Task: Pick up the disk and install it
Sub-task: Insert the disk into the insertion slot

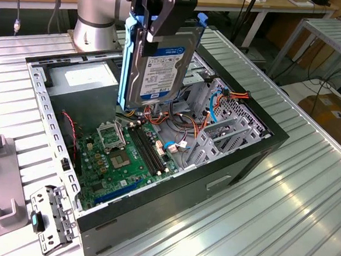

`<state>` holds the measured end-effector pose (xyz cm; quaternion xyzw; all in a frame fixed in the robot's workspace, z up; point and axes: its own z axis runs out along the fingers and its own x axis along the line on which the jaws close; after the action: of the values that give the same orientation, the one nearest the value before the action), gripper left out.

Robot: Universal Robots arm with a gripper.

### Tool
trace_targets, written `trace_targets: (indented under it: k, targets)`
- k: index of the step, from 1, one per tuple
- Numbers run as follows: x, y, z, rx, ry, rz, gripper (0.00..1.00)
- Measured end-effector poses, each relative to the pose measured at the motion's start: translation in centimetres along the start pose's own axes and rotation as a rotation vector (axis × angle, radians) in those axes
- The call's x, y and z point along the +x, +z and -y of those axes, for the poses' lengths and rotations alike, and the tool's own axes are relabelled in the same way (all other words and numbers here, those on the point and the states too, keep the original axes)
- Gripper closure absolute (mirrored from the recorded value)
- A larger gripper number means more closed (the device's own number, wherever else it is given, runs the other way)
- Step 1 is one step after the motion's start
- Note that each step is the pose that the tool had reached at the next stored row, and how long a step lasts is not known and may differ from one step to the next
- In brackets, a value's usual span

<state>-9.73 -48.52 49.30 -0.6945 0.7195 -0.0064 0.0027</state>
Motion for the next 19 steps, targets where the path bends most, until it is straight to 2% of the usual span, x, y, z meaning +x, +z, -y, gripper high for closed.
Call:
trace_targets:
  k: [2,3,16,19]
  targets:
    - [-0.02,0.03,0.63,0.0001,0.0,-0.0007,0.63]
    - [-0.02,0.03,0.7,0.0,0.0,-0.0008,0.63]
    - [-0.02,0.04,0.77,0.0,0.0,-0.0007,0.63]
    - [-0.04,0.04,1.06,0.0,0.0,-0.0008,0.63]
